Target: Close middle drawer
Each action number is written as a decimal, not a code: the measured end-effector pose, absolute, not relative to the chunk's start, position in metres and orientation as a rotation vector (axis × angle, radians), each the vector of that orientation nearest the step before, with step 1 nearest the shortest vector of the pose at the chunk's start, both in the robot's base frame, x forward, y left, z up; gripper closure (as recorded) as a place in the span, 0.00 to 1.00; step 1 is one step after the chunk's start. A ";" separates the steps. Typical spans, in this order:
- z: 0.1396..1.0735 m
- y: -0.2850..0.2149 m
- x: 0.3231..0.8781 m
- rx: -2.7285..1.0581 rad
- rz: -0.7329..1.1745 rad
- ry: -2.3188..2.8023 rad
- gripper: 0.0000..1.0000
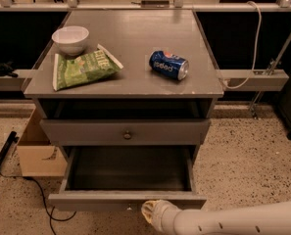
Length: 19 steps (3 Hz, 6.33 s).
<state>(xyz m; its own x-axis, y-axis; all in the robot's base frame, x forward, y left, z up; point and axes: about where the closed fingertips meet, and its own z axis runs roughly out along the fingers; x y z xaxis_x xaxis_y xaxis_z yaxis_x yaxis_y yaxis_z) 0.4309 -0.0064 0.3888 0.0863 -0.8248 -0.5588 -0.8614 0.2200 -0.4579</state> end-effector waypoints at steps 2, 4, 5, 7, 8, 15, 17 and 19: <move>0.365 -0.026 0.461 -1.576 0.068 1.744 1.00; 0.369 -0.028 0.482 -1.532 0.038 1.779 1.00; 0.378 -0.015 0.519 -1.535 -0.023 1.779 1.00; 0.384 0.006 0.569 -1.560 -0.132 1.768 1.00; 0.386 0.015 0.583 -1.568 -0.167 1.752 1.00; 0.410 -0.043 0.555 -1.433 -0.136 1.861 0.73; 0.410 -0.043 0.555 -1.433 -0.136 1.861 0.27; 0.410 -0.043 0.555 -1.433 -0.136 1.861 0.00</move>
Offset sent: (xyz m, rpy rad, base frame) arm 0.0411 -0.0302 -0.0295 0.0401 0.0451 -0.0175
